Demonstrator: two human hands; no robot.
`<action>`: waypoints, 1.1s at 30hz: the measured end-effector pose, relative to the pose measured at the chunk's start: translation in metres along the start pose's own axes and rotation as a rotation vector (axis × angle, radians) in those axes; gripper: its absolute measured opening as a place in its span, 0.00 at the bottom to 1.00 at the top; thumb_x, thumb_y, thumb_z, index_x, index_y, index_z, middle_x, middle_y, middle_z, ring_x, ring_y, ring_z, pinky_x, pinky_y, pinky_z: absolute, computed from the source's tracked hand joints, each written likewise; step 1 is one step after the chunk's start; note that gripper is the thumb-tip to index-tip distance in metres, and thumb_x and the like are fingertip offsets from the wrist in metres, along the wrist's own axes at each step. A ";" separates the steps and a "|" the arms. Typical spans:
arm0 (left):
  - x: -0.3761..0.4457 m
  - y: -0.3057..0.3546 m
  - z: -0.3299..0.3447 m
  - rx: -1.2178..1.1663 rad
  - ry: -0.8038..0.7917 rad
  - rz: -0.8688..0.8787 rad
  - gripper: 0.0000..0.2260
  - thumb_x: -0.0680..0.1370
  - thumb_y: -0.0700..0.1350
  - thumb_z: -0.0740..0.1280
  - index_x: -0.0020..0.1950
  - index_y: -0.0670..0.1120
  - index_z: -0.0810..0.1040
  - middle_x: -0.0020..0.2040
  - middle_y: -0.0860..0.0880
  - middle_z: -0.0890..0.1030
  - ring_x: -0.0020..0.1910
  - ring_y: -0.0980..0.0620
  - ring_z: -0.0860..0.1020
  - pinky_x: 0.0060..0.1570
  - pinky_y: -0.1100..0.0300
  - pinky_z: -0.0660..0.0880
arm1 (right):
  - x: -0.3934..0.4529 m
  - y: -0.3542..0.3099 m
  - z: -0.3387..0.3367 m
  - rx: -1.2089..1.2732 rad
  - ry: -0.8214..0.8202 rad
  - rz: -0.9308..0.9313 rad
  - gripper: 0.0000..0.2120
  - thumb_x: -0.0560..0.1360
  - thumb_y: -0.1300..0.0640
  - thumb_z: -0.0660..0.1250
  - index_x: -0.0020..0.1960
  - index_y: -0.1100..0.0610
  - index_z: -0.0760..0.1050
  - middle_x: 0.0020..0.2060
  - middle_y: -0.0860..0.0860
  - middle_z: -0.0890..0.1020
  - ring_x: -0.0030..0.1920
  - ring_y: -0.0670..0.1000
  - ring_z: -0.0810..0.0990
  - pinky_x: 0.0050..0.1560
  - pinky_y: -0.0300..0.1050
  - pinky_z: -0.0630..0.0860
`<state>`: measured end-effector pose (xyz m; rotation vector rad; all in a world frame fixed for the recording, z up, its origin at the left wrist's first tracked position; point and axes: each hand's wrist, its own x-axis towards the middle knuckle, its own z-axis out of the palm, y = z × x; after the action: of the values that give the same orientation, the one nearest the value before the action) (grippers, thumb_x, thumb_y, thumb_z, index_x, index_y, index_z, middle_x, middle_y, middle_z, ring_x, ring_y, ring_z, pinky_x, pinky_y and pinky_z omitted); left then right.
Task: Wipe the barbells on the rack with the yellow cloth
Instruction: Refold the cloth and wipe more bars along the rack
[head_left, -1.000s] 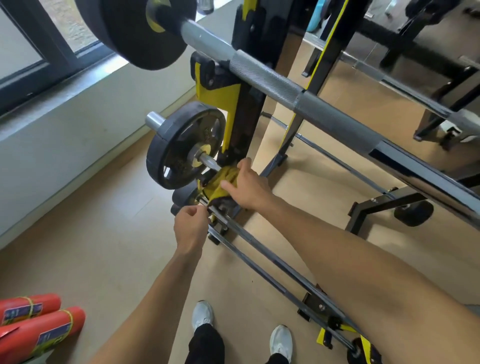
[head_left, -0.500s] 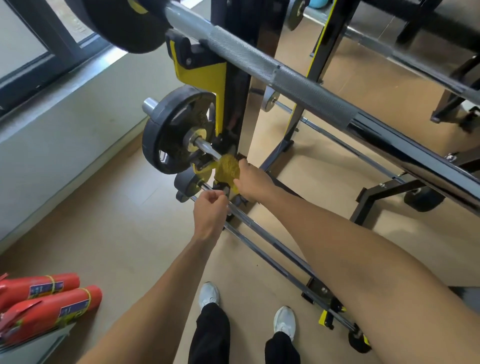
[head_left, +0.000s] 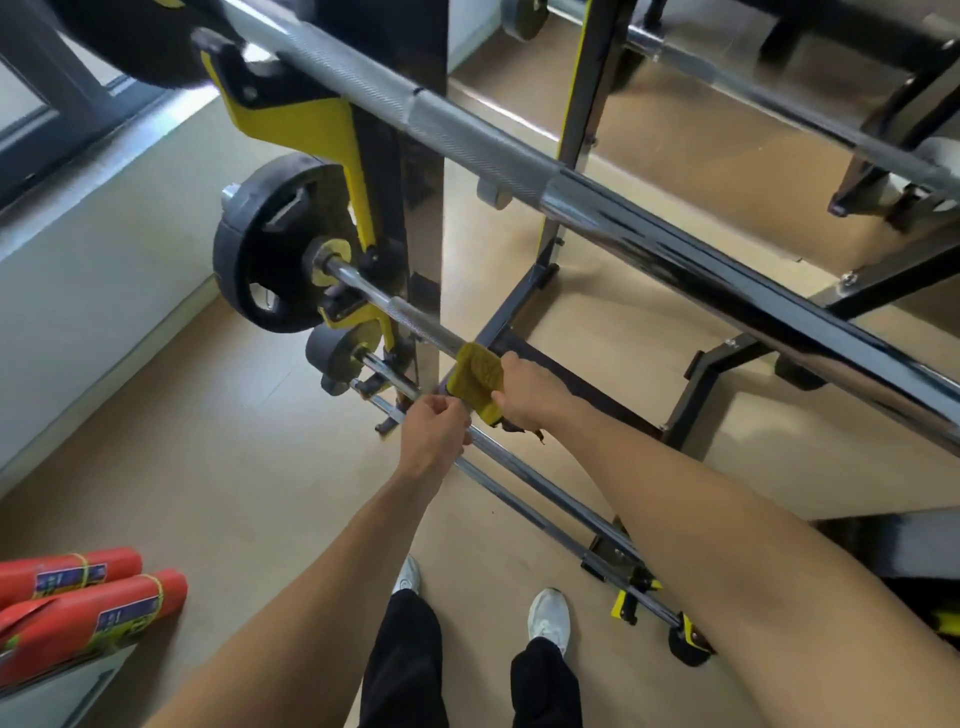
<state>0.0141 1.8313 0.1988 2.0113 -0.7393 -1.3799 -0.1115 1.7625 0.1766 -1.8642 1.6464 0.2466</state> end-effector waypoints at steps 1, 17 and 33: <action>-0.003 -0.003 0.008 0.017 -0.008 -0.010 0.06 0.79 0.40 0.62 0.50 0.40 0.76 0.40 0.43 0.80 0.41 0.48 0.79 0.45 0.52 0.80 | -0.004 0.006 0.001 -0.010 -0.008 0.013 0.15 0.80 0.50 0.62 0.62 0.58 0.66 0.56 0.57 0.79 0.56 0.58 0.80 0.51 0.53 0.77; -0.055 -0.017 0.097 -0.004 -0.238 0.020 0.10 0.82 0.39 0.59 0.56 0.45 0.79 0.51 0.46 0.82 0.54 0.49 0.81 0.50 0.58 0.79 | -0.078 0.065 -0.031 -0.139 -0.130 0.105 0.22 0.75 0.49 0.69 0.63 0.59 0.69 0.51 0.56 0.77 0.56 0.59 0.77 0.63 0.60 0.72; -0.090 -0.037 0.132 -0.103 -0.275 -0.101 0.14 0.84 0.46 0.58 0.60 0.39 0.78 0.53 0.40 0.82 0.53 0.41 0.82 0.53 0.50 0.79 | -0.127 0.132 0.051 -0.134 0.462 0.046 0.08 0.81 0.51 0.63 0.53 0.55 0.68 0.45 0.53 0.81 0.41 0.53 0.80 0.40 0.47 0.71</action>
<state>-0.1342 1.9006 0.1884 1.8225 -0.6745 -1.7410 -0.2480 1.8939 0.1605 -2.0968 2.0199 -0.0651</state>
